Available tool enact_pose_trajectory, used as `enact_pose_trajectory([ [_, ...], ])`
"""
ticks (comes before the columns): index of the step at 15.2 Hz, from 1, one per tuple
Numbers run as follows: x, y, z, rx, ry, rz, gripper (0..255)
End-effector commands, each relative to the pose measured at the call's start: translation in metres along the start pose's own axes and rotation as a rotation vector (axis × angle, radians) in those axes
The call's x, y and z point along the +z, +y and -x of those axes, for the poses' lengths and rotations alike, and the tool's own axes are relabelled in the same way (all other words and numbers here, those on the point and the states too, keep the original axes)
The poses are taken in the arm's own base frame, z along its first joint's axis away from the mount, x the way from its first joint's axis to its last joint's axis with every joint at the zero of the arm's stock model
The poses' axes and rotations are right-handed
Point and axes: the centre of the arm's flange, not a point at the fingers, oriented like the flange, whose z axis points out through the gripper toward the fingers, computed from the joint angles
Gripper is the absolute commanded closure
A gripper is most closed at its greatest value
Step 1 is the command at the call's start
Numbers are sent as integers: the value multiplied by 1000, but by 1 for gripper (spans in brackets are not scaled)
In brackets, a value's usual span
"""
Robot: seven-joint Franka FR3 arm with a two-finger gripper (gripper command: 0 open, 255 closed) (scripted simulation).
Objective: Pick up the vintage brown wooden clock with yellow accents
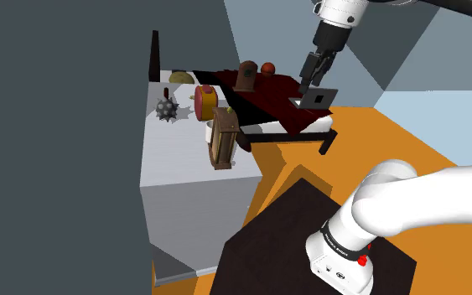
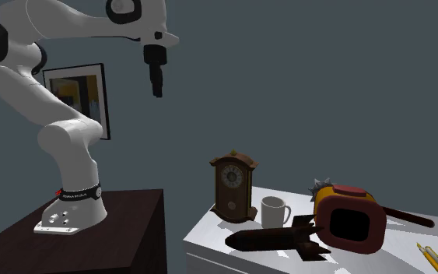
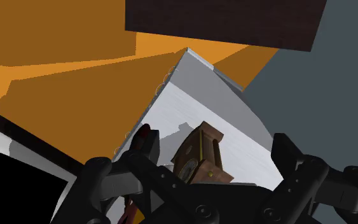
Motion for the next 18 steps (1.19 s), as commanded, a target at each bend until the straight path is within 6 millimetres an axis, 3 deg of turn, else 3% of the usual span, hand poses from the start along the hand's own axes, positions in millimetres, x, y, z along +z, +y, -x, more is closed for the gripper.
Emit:
enact_pose_trajectory([
  [1,0,0,0,0,0,0,0],
  [9,48,0,-102,125,-52,-14,0],
  [18,109,14,-212,266,-110,-30,0],
])
